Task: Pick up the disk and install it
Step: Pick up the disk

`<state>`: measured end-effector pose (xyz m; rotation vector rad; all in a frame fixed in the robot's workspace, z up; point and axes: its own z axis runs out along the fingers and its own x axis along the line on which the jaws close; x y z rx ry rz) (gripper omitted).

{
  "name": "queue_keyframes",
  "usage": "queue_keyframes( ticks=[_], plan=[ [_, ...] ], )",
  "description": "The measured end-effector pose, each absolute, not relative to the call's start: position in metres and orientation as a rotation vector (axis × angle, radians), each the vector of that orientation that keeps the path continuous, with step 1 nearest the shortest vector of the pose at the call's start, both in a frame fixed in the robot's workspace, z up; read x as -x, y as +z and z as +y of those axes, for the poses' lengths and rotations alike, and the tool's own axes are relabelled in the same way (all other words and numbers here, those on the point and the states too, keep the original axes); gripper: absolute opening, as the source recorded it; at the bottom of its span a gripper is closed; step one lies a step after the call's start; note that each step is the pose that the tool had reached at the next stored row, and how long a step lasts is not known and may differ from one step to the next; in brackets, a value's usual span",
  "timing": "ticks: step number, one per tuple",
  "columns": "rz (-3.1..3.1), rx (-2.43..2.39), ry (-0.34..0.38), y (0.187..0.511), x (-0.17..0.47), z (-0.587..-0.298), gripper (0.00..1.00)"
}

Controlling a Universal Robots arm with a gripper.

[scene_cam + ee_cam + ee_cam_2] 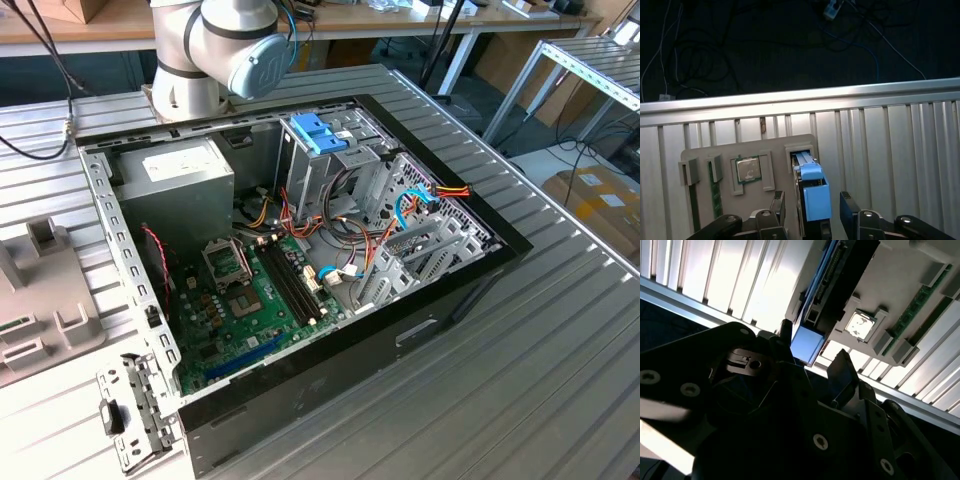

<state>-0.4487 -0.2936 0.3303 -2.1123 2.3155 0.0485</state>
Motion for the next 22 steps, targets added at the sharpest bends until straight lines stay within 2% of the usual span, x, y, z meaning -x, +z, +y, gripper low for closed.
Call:
queue_keyframes(
  ticks=[22],
  plan=[
    [2.236,2.198,0.048,0.304,0.447,-0.291,0.56]
  ],
)
